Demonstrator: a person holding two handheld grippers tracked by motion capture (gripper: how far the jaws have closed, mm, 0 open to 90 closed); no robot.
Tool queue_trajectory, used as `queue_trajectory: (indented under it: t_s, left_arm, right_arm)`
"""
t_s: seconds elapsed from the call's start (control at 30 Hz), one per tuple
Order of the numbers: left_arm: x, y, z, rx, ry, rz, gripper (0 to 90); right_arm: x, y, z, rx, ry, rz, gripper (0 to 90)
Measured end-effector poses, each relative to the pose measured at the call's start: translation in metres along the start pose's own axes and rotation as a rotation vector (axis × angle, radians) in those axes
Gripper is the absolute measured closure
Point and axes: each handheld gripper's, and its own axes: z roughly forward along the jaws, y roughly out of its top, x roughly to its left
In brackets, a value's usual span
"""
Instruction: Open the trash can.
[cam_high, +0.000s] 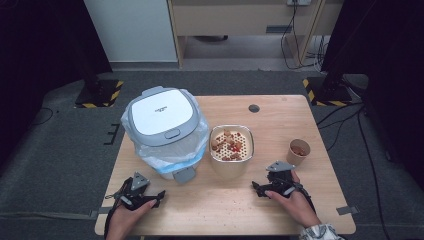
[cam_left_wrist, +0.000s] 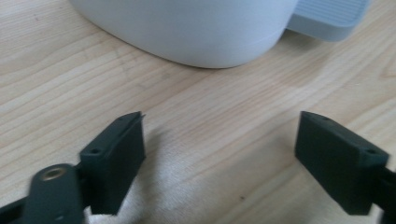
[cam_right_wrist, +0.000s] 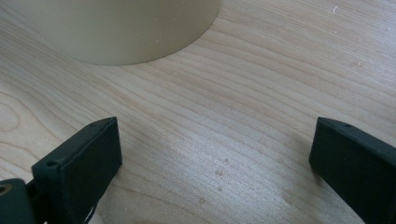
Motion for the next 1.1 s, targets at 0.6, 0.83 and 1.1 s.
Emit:
queue_trajectory:
  t_s: [0.6, 0.83, 1.1]
  left_arm:
    - [-0.027, 0.011, -0.033, -0.109, -0.018, 0.046, 45.4]
    - [-0.033, 0.014, -0.034, -0.13, -0.046, 0.053, 57.0]
    - [-0.044, 0.02, -0.029, -0.159, -0.091, 0.058, 64.7]
  right_arm:
    - [-0.001, -0.002, -0.002, -0.003, 0.009, -0.01, 2.9]
    - [-0.001, -0.002, -0.002, -0.003, 0.01, -0.01, 2.8]
    - [-0.001, -0.002, -0.002, -0.003, 0.01, -0.01, 2.8]
